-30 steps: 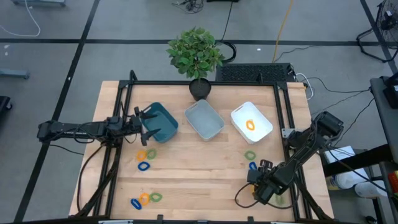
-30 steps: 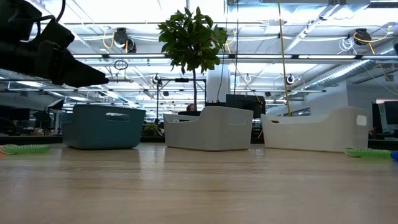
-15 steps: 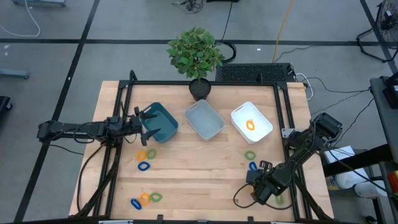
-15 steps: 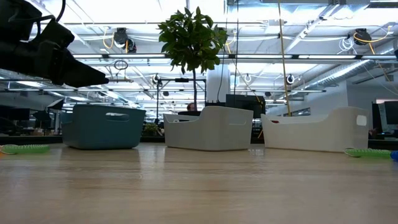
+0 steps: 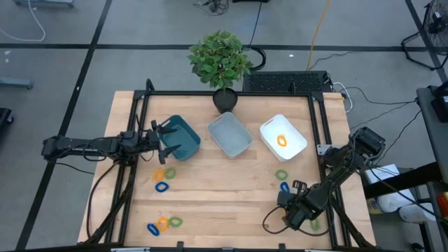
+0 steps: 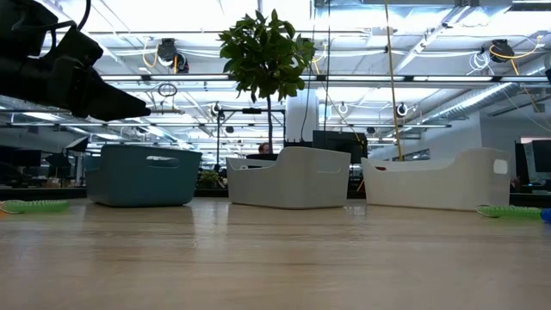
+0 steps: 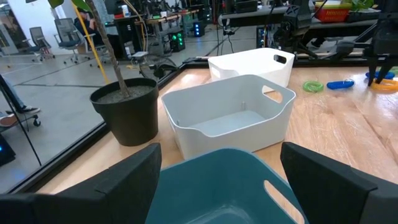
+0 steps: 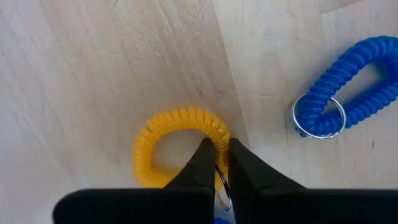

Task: Sort spring keychains
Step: Put the bottom right yellow spring keychain into the white bin

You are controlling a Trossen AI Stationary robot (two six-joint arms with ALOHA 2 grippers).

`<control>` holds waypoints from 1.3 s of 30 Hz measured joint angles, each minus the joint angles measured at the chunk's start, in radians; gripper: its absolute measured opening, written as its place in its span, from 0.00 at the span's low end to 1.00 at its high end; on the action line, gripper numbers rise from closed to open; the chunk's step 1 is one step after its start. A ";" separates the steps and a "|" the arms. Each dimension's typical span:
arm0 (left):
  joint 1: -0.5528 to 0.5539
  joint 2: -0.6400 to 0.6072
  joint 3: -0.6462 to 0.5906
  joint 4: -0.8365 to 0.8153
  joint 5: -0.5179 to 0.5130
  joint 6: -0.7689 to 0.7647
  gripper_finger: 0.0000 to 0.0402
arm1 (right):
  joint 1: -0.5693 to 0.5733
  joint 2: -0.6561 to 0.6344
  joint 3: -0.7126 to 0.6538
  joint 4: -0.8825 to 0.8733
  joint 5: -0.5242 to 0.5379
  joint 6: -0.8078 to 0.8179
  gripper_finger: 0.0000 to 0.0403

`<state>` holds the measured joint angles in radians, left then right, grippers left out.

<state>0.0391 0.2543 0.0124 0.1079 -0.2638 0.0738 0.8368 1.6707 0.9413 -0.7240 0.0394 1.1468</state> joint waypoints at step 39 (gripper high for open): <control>0.000 0.000 0.000 0.000 0.000 0.000 0.83 | -0.092 -0.415 0.027 -0.174 -0.121 -0.087 0.00</control>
<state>0.0387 0.2546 0.0127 0.1081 -0.2635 0.0738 0.7445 1.2557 0.9680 -0.8981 -0.0816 1.0598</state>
